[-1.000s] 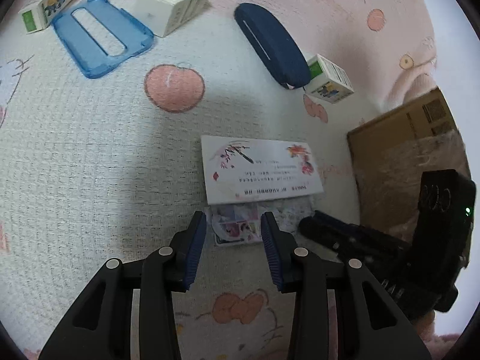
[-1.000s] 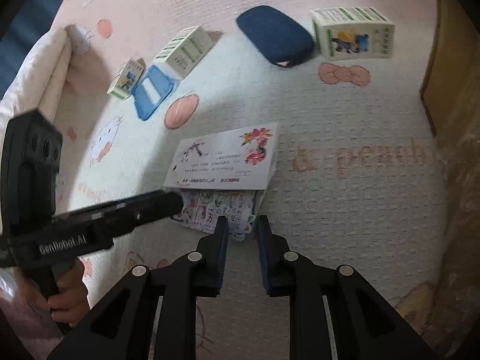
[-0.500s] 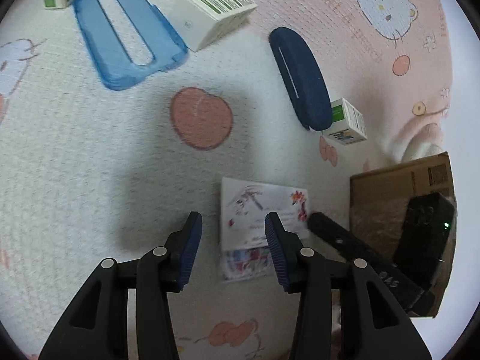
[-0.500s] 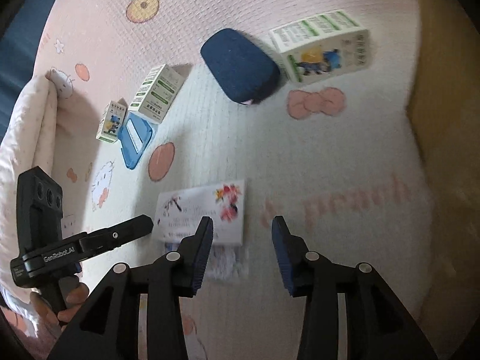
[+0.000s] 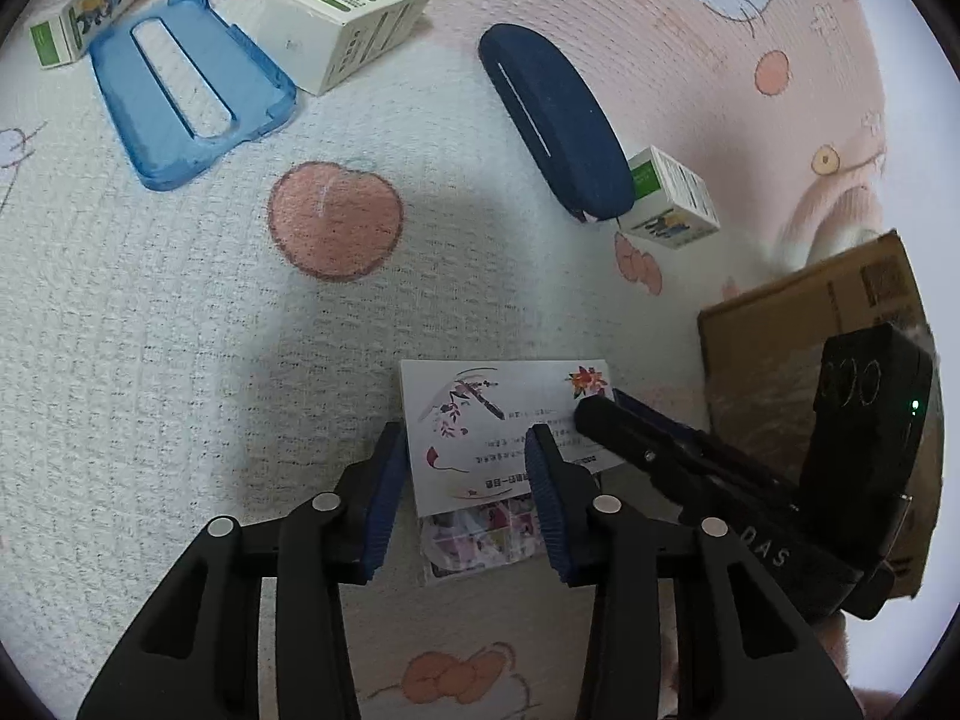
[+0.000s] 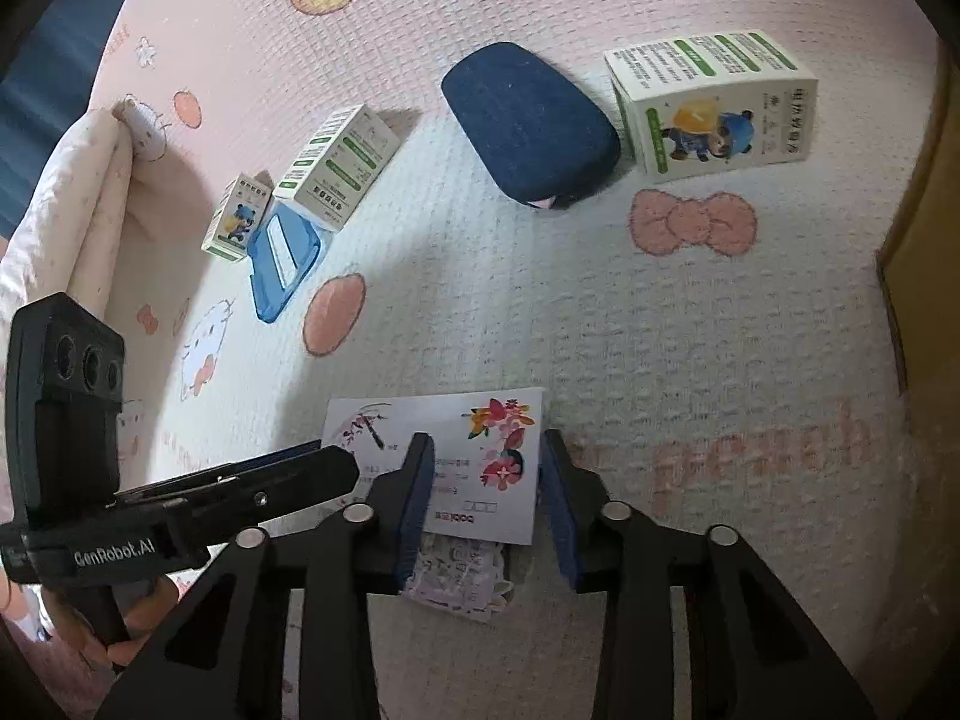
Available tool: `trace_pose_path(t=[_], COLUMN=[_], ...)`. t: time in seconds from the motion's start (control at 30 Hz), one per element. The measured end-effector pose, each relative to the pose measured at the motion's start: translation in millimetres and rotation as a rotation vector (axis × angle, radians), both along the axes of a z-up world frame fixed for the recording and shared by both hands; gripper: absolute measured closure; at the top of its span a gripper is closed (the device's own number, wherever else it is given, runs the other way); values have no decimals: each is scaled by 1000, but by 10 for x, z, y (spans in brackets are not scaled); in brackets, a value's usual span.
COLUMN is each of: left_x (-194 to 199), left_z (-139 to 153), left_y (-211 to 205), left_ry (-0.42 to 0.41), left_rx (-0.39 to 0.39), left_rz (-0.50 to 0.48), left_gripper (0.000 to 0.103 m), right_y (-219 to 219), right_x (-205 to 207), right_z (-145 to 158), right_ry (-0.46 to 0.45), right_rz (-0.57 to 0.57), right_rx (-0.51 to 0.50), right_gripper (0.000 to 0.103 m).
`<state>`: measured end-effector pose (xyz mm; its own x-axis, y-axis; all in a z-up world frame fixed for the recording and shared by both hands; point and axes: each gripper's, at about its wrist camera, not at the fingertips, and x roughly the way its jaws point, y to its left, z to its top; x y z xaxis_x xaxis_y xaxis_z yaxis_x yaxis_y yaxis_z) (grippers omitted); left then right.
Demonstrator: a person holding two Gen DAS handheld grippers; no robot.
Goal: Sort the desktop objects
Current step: 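Close the left gripper on the white printed card and sticker sheet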
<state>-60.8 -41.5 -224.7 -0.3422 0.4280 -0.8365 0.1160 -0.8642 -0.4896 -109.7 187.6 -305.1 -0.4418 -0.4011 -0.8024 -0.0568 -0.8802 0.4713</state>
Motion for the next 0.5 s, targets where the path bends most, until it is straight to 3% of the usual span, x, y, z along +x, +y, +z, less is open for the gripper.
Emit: trace_pose_path(t=[0.07,0.13,0.23,0.37,0.5], left_x=[30,62,94,151,215], left_z=[0,29,190,572,874], left_y=[-35,-83,-111,-89,-88], left_ry=[-4,2,53,171,254], left_rx=[-1,8,9,-49,-44], left_rz=[14,37,36,18,19], left_gripper=[67,73,75,75,80], right_y=[37,65,17,-49,-34], right_x=[50,102,161,232,313], right_z=[-10,-21,57,326,726], right_ry=[0,-4,14,88,198], right_rz=[-36,-61,-55,-57,-87], right_rx=[-7,-42,-6,25,31], right_gripper=[87,89,90,90,90])
